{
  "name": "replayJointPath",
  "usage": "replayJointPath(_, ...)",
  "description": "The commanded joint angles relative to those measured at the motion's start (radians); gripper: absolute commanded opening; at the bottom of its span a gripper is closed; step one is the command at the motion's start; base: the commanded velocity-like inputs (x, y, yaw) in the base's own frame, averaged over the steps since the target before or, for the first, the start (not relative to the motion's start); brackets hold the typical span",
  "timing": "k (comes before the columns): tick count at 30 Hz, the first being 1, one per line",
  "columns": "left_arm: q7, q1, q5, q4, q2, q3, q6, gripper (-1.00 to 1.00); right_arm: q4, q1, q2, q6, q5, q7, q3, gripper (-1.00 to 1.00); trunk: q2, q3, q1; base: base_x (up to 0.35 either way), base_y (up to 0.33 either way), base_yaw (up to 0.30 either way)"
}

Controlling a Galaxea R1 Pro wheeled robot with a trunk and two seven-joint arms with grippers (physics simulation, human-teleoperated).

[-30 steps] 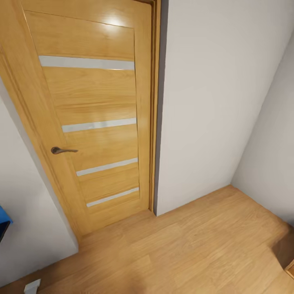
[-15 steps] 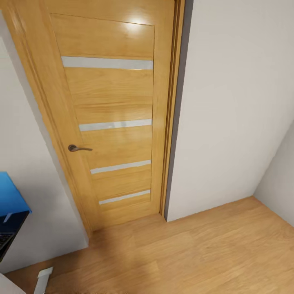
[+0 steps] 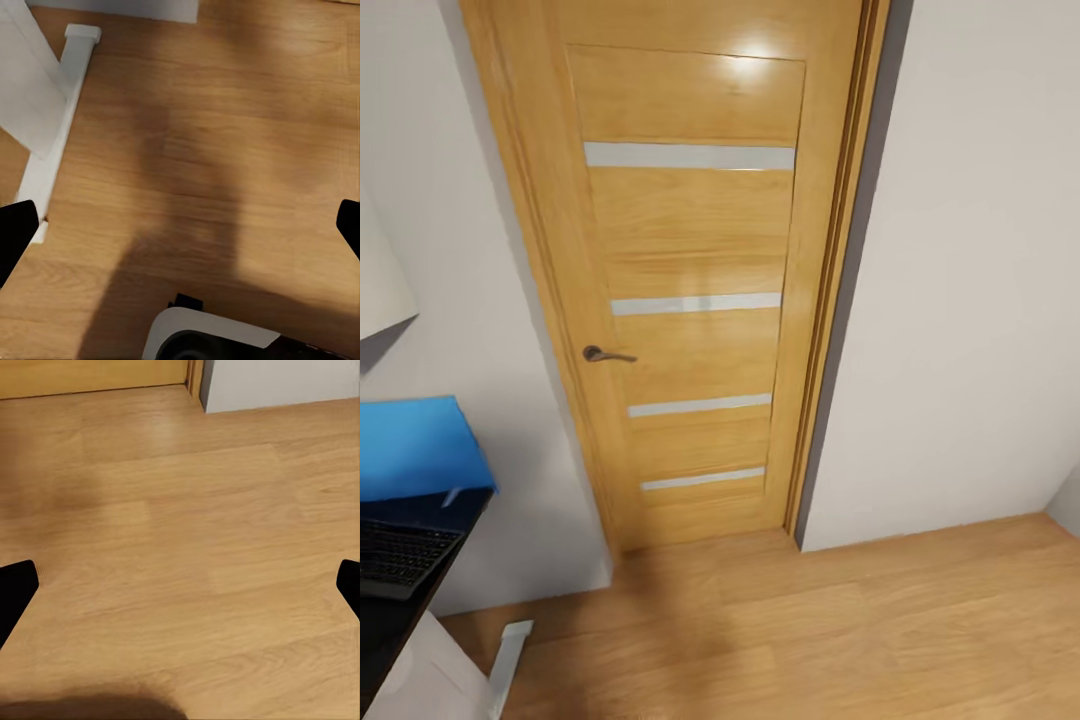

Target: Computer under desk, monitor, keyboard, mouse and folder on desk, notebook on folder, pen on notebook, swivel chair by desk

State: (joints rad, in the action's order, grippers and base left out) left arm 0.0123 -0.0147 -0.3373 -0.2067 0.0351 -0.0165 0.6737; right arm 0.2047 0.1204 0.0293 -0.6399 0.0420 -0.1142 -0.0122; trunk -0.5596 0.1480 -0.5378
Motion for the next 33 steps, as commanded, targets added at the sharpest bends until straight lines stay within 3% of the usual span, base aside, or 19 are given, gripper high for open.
replayJointPath(1,0.001,0.0,-0.006,-0.002,0.0,-0.002,0.0,1.0,-0.001,0.001,0.0,-0.003,0.005,-0.007,-0.002,1.0,-0.001,0.001,0.0,0.0,-0.021,0.288)
replayJointPath(13,0.001,0.0,-0.006,-0.001,0.001,-0.002,-0.002,1.0,-0.001,0.001,0.0,-0.003,0.004,-0.007,-0.002,1.0,-0.001,0.001,0.0,0.0,-0.191,0.288)
replayJointPath(33,0.001,0.0,-0.006,-0.001,0.001,-0.002,-0.001,1.0,-0.001,0.001,-0.002,-0.004,0.004,-0.007,-0.002,1.0,-0.001,0.001,0.0,0.0,-0.014,0.288)
